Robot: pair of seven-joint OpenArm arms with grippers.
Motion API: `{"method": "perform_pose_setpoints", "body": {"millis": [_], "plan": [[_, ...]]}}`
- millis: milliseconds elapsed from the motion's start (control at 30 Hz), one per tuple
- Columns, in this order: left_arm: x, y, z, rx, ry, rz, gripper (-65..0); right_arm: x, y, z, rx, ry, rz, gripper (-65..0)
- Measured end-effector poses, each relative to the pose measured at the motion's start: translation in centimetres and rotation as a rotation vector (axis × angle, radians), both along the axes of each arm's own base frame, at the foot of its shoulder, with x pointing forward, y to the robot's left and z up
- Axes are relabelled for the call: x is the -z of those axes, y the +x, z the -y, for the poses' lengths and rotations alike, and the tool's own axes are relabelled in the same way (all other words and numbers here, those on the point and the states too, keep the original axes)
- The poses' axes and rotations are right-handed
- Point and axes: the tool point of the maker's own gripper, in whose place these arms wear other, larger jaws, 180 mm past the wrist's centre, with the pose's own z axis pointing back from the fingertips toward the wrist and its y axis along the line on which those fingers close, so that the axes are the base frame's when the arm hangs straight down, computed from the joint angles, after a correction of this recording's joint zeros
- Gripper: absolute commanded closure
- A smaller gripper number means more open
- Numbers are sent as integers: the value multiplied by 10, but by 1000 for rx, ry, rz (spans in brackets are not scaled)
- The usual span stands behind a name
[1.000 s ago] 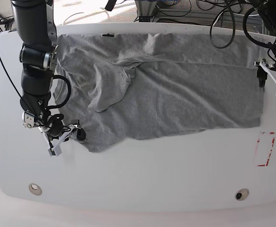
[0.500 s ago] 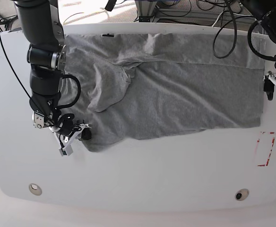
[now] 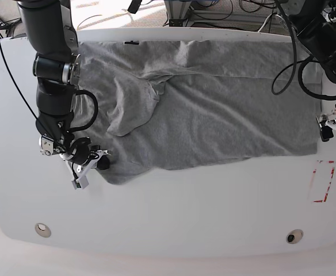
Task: Fold the T-shirt properly
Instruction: 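Lower the left gripper and grasp the hem corner beside it, then lift the hem with both grippers and fold it over toward the collar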
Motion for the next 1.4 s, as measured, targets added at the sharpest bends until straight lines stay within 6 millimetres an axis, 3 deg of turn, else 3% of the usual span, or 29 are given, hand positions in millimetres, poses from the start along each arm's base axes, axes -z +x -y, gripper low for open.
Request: {"method": "perform_pose_setpoints", "body": {"millis": [133,267,367,533,733,800,900,1133,1400], "plan": [[15,14,4,7,-52,39,-643,0,0,0,1,1,0,0],[40,23,23,79,-74,-31,-643,0,0,0,1,1,-1,0],[43,39,29,96,-101,14,-643,1,-1,0,2,4,-1,0],[68,39,33,72,-170,-17,-643,0,-1,1,3,2,-1,0],[72,53,40,65,-229,5,-633,0,-1,1,2,3,-1,0],[73,54,42,64,-233,5,-557,0,-1,1,3,5,1,0],[74,54,42,67,-236,4,-367,0,-1,1,3,4,0,0],[78,51,45,68,-247,-10,-22,1,-2,1,3,5,-1,0],[78,50,56,150,-254,-19,0,2,-2,0,13,19,6,0]]}}
